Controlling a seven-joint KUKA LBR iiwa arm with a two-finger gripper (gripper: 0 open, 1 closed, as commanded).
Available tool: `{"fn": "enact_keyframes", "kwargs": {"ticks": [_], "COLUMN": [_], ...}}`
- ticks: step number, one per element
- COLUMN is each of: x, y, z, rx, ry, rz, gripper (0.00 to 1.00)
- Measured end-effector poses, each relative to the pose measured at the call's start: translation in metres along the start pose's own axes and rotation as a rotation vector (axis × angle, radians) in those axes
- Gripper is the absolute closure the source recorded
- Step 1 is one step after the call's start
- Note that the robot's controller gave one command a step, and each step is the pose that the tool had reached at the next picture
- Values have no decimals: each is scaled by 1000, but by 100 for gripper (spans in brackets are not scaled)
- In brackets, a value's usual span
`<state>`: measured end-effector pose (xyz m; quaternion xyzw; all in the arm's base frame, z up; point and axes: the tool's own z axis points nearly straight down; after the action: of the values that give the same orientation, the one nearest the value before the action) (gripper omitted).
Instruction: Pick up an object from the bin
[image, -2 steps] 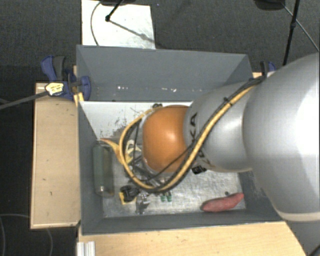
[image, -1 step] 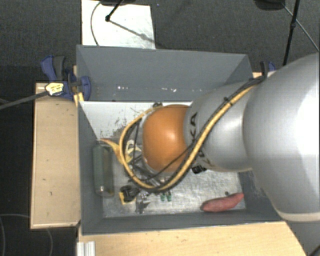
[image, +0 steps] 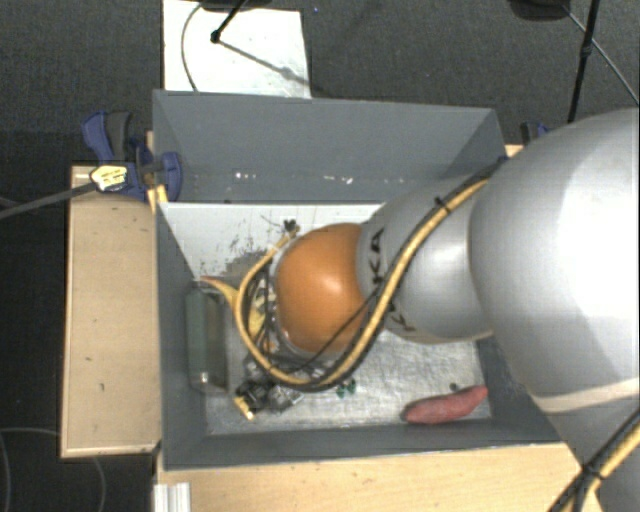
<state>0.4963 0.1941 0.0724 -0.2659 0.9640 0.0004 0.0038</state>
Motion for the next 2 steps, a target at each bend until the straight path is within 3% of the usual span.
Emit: {"fn": "enact_keyframes", "kwargs": {"ticks": [1, 2], "x": [0, -2], "y": [0, 0], "z": [0, -49], "rx": [0, -3], "ry": [0, 12], "rz": [1, 11], "gripper": [100, 100]}}
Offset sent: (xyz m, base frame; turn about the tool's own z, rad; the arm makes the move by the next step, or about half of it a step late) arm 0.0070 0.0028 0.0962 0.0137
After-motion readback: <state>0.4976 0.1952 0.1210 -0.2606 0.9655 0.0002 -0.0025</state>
